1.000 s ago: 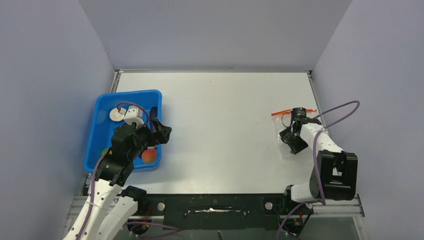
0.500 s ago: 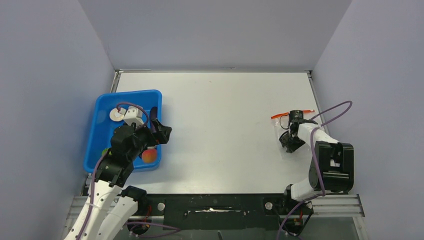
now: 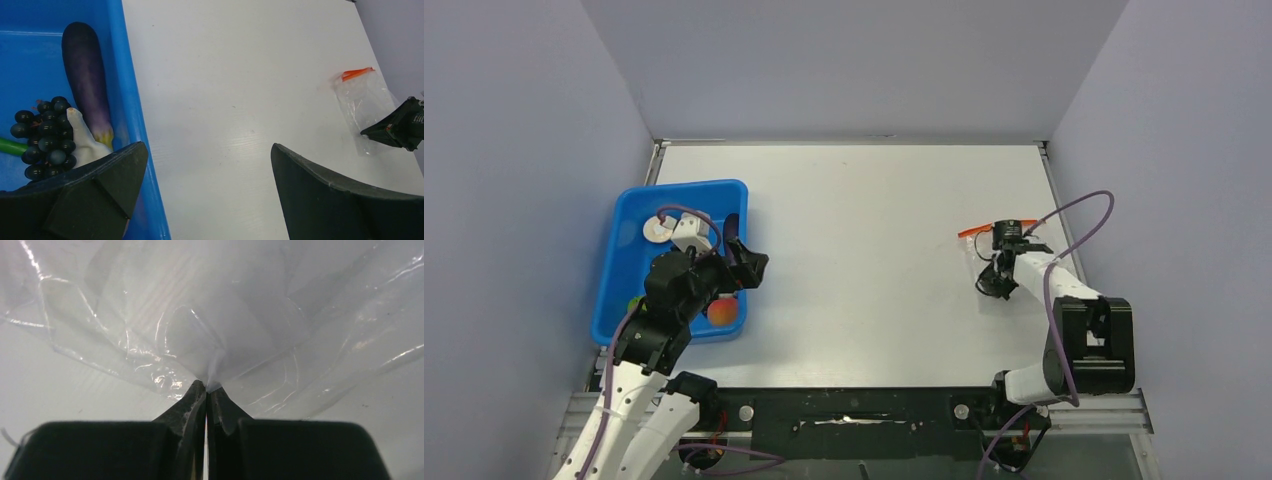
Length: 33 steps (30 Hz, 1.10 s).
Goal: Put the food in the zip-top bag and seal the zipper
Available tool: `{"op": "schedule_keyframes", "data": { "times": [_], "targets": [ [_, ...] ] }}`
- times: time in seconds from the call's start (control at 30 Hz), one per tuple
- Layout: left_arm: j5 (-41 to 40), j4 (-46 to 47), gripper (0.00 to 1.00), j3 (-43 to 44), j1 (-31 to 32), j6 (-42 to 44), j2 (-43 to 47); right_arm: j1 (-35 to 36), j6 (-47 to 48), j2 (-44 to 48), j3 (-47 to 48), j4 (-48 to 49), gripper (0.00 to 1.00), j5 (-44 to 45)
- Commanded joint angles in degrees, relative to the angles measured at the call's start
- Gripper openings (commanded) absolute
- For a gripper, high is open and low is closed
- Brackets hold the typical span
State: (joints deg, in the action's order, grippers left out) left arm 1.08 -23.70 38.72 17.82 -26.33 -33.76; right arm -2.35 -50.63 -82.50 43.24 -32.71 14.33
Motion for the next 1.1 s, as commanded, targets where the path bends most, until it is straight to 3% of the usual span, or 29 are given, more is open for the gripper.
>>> {"op": "schedule_keyframes", "data": {
  "times": [0.0, 0.37, 0.63, 0.83, 1.07],
  "targets": [
    [3.4, 3.2, 0.96, 0.0, -0.3, 1.0, 0.7, 5.3, 6.4, 5.0, 1.5, 3.5, 0.00, 0.8],
    [8.8, 5.8, 0.92, -0.7, -0.3, 1.3, 0.9, 16.5, 23.2, 13.8, 0.4, 12.9, 0.00, -14.6],
    [8.8, 5.4, 0.92, -0.8, -0.3, 1.8, 1.1, 24.6, 26.2, 9.3, 5.9, 2.8, 0.00, -11.9],
    [8.9, 5.4, 0.92, -0.8, -0.3, 2.0, 1.4, 24.9, 20.8, 5.8, 10.5, -9.1, 0.21, -0.4],
    [8.9, 5.5, 0.92, -0.8, -0.4, 2.2, 1.9, 28.4, 10.4, 3.3, 16.8, -13.4, 0.43, 5.9]
  ]
}}
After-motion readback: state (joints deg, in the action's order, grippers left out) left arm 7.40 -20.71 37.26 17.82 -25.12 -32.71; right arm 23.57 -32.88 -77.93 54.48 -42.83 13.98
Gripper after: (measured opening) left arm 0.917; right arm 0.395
